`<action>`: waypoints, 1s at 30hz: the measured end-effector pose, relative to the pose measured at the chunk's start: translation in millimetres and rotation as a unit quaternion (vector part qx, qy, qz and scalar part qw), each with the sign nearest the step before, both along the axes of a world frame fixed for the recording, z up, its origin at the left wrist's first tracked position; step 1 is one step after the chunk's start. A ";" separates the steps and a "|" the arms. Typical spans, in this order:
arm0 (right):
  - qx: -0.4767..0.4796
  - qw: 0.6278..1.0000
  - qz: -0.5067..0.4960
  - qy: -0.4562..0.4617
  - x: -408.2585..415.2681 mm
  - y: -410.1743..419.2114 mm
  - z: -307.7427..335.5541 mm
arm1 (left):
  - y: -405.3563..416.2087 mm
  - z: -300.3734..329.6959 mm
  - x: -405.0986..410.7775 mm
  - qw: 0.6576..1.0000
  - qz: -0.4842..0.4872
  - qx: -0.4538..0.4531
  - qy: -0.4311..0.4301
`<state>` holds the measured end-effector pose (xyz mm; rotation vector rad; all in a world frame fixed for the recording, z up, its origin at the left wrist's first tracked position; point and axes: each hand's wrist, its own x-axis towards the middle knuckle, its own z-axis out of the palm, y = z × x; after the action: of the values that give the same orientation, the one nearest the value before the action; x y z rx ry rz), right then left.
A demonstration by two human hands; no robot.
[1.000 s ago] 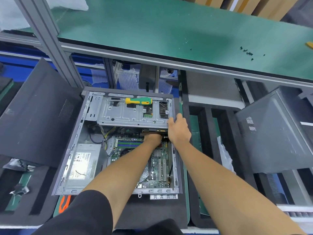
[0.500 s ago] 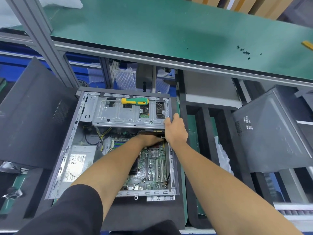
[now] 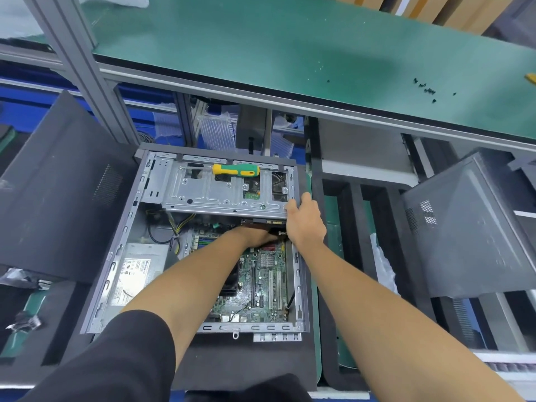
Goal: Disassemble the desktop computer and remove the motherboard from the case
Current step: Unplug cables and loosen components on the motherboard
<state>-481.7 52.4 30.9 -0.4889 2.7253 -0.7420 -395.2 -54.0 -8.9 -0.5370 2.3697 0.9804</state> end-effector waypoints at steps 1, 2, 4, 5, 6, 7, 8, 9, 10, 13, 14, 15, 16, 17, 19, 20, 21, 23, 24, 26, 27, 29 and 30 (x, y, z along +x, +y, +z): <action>-0.001 1.000 -0.001 0.000 0.2 0.3 0.0 | 0.2 -3.0 -0.6 1.000 0.003 0.000 0.003; -0.001 1.000 -0.002 0.000 0.3 0.5 0.1 | 1.8 -1.8 -1.3 1.000 0.004 -0.002 0.004; 0.000 1.000 -0.002 0.001 0.4 0.6 0.0 | 3.1 -3.5 -3.6 1.000 0.007 -0.011 0.014; 0.001 1.000 -0.003 0.001 0.5 0.5 0.0 | 3.5 -7.0 -5.6 1.000 0.014 -0.015 0.023; 0.003 1.000 -0.003 0.002 0.7 0.4 0.3 | 5.5 -7.0 -6.6 0.999 0.017 -0.031 0.030; 0.005 1.000 -0.002 0.003 0.6 0.3 0.7 | 7.2 -9.1 -7.8 0.999 0.025 -0.034 0.025; 0.007 1.000 -0.002 0.004 0.6 0.3 0.7 | 8.4 -12.3 -8.3 0.999 0.030 -0.026 0.011; 0.007 1.000 -0.003 0.005 0.7 0.4 0.7 | 9.2 -19.4 -8.9 0.999 0.018 -0.037 0.010; 0.007 1.000 -0.003 0.006 0.8 0.4 0.8 | 9.1 -19.2 -7.7 0.999 0.021 -0.041 0.008; 0.006 1.000 -0.004 0.006 1.0 0.5 1.0 | 9.6 -20.9 -8.4 0.995 0.089 -0.008 0.035; 0.006 1.000 -0.005 0.005 0.9 0.4 0.9 | 9.9 -20.0 -6.7 0.996 0.075 -0.027 0.050; 0.005 1.000 -0.006 0.004 0.8 0.5 0.6 | 9.9 -19.5 -6.2 0.996 0.056 -0.035 0.055; 0.006 1.000 -0.006 0.004 0.8 0.4 0.6 | 10.0 -19.6 -5.9 0.997 0.052 -0.028 0.044; 0.006 1.000 -0.005 0.004 0.9 0.2 0.9 | 9.6 -23.9 -5.6 0.998 0.055 -0.030 0.027; 0.007 1.000 -0.005 0.004 0.9 0.0 1.1 | 9.3 -20.4 -2.9 0.998 0.059 -0.027 0.028; 0.005 1.000 -0.005 0.004 0.6 -0.1 0.8 | 7.8 -20.2 -4.1 0.997 0.063 -0.030 0.028; 0.004 1.000 -0.005 0.004 0.5 0.3 0.2 | 6.7 -23.1 -6.1 0.996 0.078 -0.030 0.034; 0.004 1.000 -0.003 0.006 0.2 0.5 -0.6 | 5.7 -18.1 -6.5 0.995 0.063 -0.049 0.055; 0.005 1.000 -0.002 0.007 0.2 0.3 -0.8 | 6.4 -18.4 -7.1 0.995 0.061 -0.054 0.060; 0.006 1.000 -0.004 0.008 0.1 -0.1 -1.0 | 8.4 -19.0 -6.4 0.995 0.058 -0.050 0.060; 0.006 1.000 -0.004 0.009 0.1 -0.3 -1.2 | 9.1 -19.8 -6.5 0.996 0.047 -0.051 0.062; 0.006 1.000 -0.004 0.008 -0.2 -0.3 -1.2 | 6.3 -20.0 -5.1 0.994 0.039 -0.068 0.077; 0.003 1.000 -0.005 0.006 -0.3 -0.1 -1.3 | 5.3 -20.9 -5.5 0.993 0.052 -0.060 0.084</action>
<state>-482.0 52.3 29.7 -0.4796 2.7435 -0.7344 -400.7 -48.7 -29.9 -0.6514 2.5864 0.9654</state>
